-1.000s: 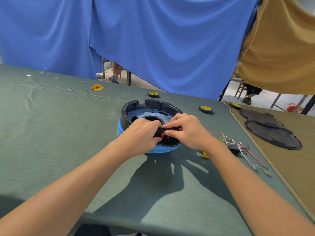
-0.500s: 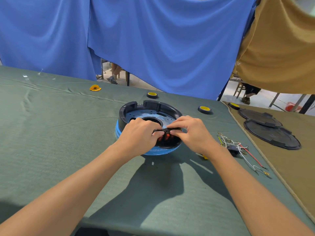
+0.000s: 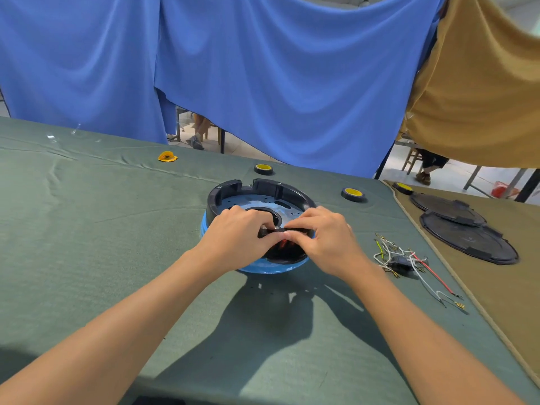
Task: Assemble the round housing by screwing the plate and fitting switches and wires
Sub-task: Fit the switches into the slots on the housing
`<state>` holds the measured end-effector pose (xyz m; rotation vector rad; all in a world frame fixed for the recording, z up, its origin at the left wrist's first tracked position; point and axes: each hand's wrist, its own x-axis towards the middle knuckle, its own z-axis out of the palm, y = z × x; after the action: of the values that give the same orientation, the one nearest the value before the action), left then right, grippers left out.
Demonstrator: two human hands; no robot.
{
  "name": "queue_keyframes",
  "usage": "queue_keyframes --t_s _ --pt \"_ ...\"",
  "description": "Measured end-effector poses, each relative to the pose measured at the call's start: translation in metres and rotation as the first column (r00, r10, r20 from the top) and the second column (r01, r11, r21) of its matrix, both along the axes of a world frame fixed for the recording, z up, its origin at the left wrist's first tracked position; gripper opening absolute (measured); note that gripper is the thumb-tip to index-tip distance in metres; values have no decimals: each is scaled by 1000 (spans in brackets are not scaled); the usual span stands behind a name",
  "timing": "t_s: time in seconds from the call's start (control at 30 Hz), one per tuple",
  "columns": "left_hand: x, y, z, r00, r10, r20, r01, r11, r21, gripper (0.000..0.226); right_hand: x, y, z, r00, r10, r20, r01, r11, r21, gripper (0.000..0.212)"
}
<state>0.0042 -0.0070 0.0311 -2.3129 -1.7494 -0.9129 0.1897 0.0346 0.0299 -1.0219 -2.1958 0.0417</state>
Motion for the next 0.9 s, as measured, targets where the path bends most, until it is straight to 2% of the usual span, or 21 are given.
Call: queue_keyframes --t_s 0.17,0.23,0.3,0.47,0.57,0.67,0.8,0.9 --pt "-4 -3 2 999 -35 -24 35 999 14 31 4 5 11 993 117 22 -114 989 -98 13" --pt "-3 -2 0 999 -26 -48 28 999 45 33 7 12 12 998 60 -2 -60 995 -81 15" --pt "0 -1 -2 999 -20 -50 23 997 69 34 6 17 7 998 -25 50 29 997 -72 16" --pt "3 5 0 993 -21 -117 22 1000 7 34 4 16 -6 997 -69 28 71 994 -80 23" --pt "-1 7 2 997 -42 -69 40 999 -18 26 2 13 -4 998 -62 23 63 997 -52 19" --pt "-8 8 10 995 -91 47 96 987 -129 16 2 8 -1 998 -37 54 39 998 -49 17" --pt "-21 11 18 986 -159 42 164 965 -206 17 8 9 8 1000 6 -20 -8 996 -88 13" --pt "-25 10 16 980 -191 63 200 962 -186 17 11 18 9 996 -49 71 60 985 -160 28"
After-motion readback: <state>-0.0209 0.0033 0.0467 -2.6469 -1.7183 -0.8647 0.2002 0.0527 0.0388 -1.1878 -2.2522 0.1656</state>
